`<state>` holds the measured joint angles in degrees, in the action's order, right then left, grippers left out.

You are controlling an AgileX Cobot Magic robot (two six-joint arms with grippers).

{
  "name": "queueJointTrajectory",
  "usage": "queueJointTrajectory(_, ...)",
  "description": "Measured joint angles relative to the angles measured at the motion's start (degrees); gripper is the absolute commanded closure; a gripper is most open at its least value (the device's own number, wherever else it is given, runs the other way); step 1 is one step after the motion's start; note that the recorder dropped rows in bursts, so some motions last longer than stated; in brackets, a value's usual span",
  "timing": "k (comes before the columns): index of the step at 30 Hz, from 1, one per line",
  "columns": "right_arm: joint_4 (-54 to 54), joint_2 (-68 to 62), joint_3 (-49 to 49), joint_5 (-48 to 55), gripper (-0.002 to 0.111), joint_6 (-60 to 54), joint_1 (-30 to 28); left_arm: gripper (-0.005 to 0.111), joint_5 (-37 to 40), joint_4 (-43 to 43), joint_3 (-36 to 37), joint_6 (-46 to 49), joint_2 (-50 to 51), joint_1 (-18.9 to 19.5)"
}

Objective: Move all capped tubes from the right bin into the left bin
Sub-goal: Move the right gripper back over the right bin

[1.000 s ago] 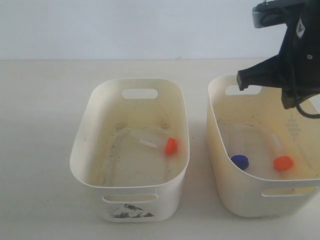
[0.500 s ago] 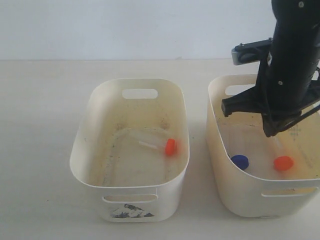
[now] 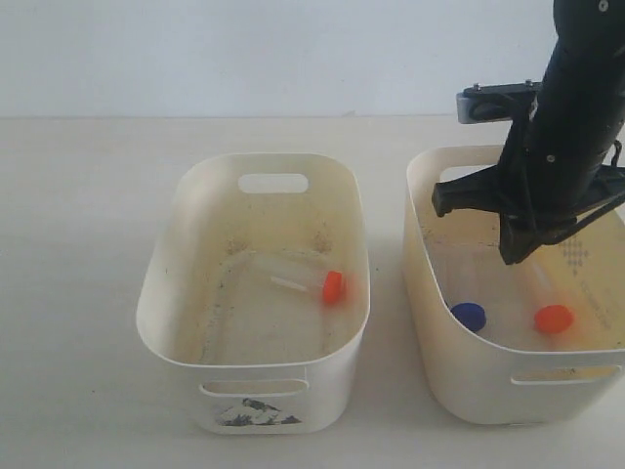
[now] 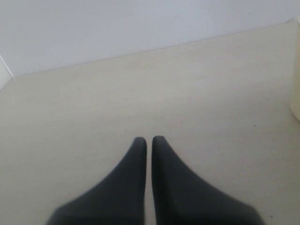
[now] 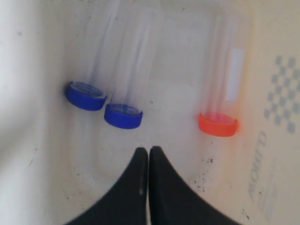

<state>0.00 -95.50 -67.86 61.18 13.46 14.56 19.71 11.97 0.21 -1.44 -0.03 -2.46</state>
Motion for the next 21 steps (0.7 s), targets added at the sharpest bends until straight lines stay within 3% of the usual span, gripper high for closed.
queueJointTrajectory(21, 1.01, -5.16, 0.00, -1.89, 0.109, -2.59, -0.14, 0.102, 0.00, 0.00, 0.00, 0.00, 0.00, 0.00)
